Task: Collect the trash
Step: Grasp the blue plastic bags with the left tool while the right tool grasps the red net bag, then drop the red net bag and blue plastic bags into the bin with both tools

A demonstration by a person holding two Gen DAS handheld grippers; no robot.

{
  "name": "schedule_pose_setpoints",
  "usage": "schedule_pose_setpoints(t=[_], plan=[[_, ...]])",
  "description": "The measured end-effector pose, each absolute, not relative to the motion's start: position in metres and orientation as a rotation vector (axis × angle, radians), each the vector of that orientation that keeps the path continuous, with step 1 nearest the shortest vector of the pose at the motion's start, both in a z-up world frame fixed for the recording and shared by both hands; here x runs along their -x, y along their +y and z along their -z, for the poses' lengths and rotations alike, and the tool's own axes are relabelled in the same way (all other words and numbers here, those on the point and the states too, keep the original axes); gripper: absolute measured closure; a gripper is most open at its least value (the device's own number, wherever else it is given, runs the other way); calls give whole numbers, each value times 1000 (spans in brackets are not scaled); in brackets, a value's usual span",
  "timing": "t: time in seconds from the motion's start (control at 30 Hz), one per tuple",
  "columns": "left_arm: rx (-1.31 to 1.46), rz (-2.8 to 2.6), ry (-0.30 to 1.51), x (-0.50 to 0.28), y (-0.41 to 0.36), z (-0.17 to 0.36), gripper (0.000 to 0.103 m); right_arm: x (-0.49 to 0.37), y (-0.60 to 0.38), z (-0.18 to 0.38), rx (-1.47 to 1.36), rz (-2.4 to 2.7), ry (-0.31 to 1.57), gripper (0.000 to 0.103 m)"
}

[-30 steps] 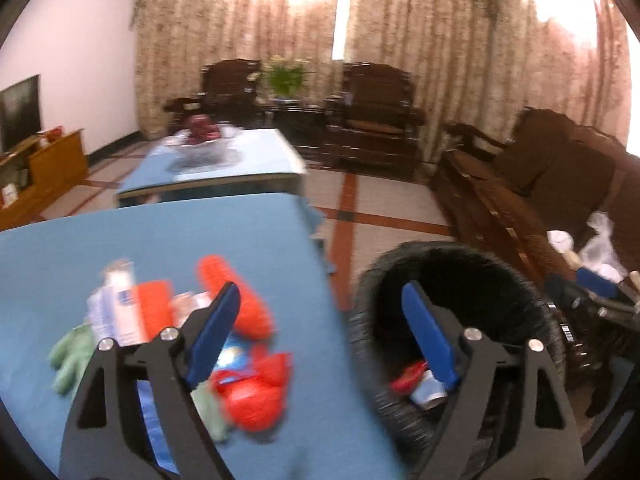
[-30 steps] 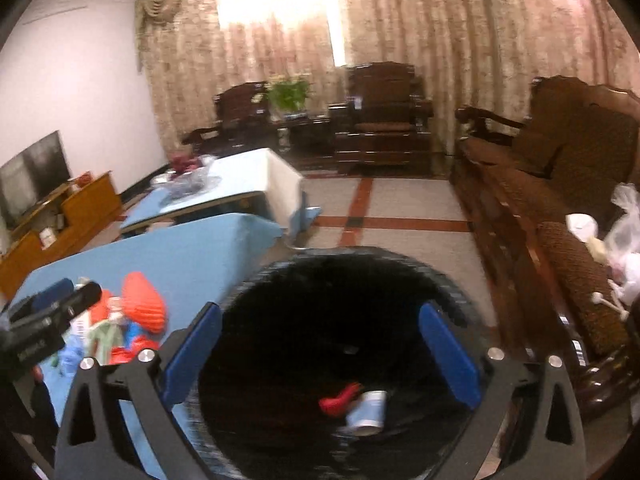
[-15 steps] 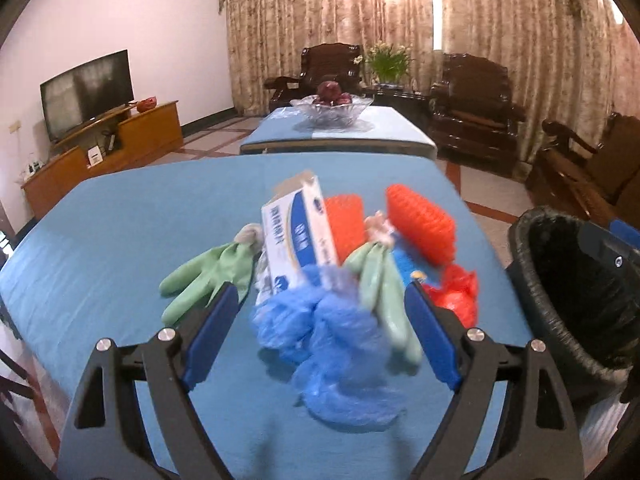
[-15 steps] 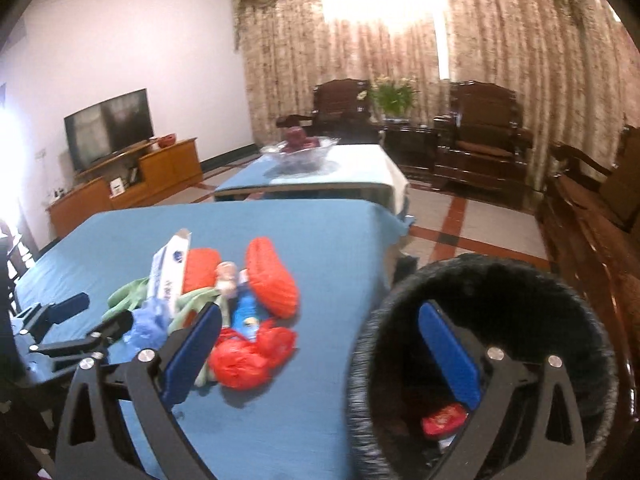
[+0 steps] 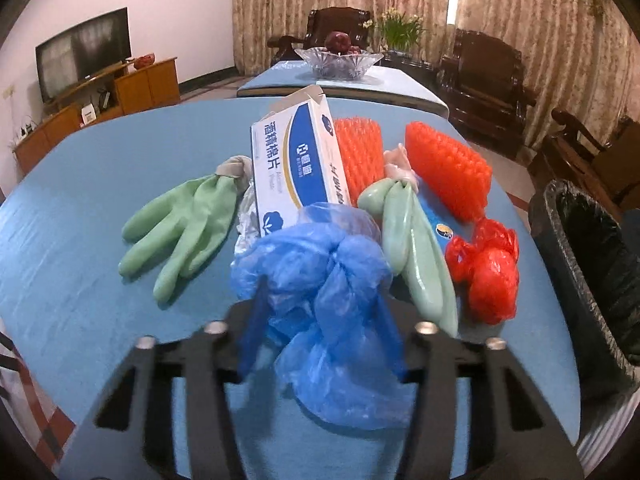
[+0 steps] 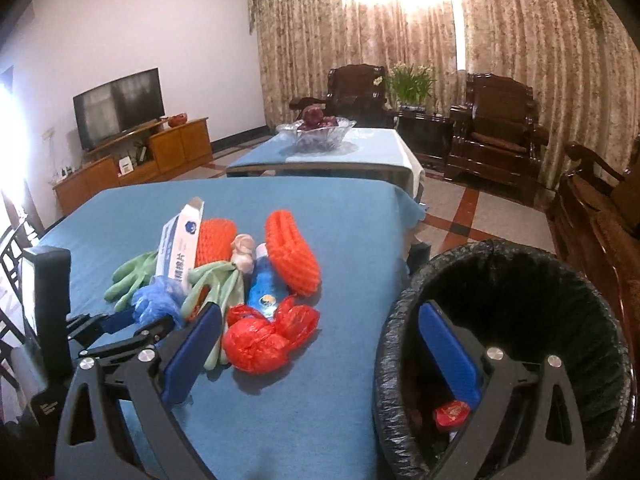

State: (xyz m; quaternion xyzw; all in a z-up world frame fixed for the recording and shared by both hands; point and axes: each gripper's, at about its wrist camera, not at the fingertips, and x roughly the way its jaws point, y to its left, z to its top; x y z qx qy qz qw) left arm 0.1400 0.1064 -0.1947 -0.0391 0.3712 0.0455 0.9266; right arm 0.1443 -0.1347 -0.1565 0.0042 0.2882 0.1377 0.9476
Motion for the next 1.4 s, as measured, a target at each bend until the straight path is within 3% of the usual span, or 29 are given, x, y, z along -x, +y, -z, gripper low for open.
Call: schedule_pose_setpoints(t=[0.2,0.47,0.67,0.83,0.93,1.4], plan=[[117,-79,731,-125,117,183,89,-147,-108,160,-3,-357,595,19],[89,-116,637,-101,131,155,91,-162,-78,189,24,-382,650,27],[75,-128,665,-97,138,162,91,-178,-78,217,42,-350,720,35],[74,-119,680,-101,136,165,91,-182,-78,224,37,-389,757,56],[65,-107,680,-102,130,164,91,-180,-78,218,24,-422,755,63],[52,-46,633,-100,101,139,91,-151,-107,128,-15,-421,554,64]])
